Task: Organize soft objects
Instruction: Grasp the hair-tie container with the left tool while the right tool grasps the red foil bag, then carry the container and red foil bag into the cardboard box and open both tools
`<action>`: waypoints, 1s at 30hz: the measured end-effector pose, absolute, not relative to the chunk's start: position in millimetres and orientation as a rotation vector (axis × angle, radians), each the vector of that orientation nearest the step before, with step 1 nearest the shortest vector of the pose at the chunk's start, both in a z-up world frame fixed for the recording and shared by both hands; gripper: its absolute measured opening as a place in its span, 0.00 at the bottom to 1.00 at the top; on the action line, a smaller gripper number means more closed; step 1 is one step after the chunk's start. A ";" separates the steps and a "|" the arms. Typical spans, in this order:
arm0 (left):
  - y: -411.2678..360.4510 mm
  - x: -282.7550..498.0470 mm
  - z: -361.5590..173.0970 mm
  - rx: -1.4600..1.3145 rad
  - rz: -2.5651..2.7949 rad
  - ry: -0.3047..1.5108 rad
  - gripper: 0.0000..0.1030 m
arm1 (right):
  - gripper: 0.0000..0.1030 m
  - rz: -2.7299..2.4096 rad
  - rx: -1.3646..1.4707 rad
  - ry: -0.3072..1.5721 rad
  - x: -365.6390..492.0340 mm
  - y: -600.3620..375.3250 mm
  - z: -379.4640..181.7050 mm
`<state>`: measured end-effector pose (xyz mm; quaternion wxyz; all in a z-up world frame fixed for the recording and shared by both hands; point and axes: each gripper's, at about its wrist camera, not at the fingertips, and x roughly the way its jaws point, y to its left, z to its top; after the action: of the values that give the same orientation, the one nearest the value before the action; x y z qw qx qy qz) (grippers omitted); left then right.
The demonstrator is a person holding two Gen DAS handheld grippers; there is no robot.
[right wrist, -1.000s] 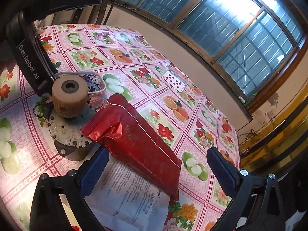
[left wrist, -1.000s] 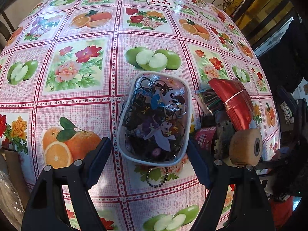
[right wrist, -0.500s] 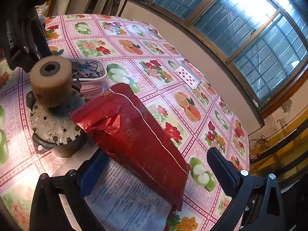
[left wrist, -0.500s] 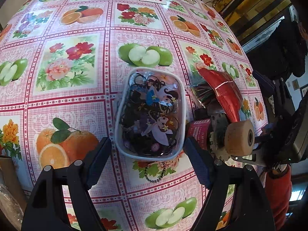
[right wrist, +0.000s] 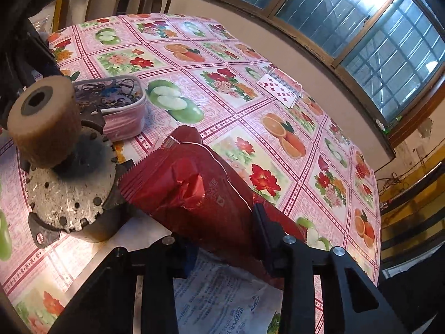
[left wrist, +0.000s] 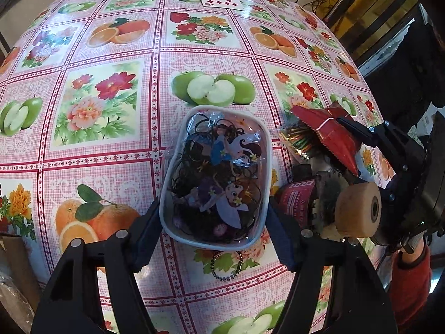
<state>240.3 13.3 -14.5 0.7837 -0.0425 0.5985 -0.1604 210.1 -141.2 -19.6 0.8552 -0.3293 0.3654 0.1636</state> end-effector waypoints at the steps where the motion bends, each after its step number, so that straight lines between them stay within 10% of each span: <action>1: 15.6 238.8 -14.8 -0.090 -0.347 1.291 0.67 | 0.33 0.337 -0.676 0.766 208.7 -143.4 -17.4; 30: 127.8 86.0 94.5 -0.151 -0.220 1.047 0.66 | 0.20 0.461 -0.360 0.651 57.1 -103.7 125.0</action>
<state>86.0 127.8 94.5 0.8576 -0.0719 0.4983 -0.1049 57.1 -103.7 125.0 0.9058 -0.1742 0.3152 0.2233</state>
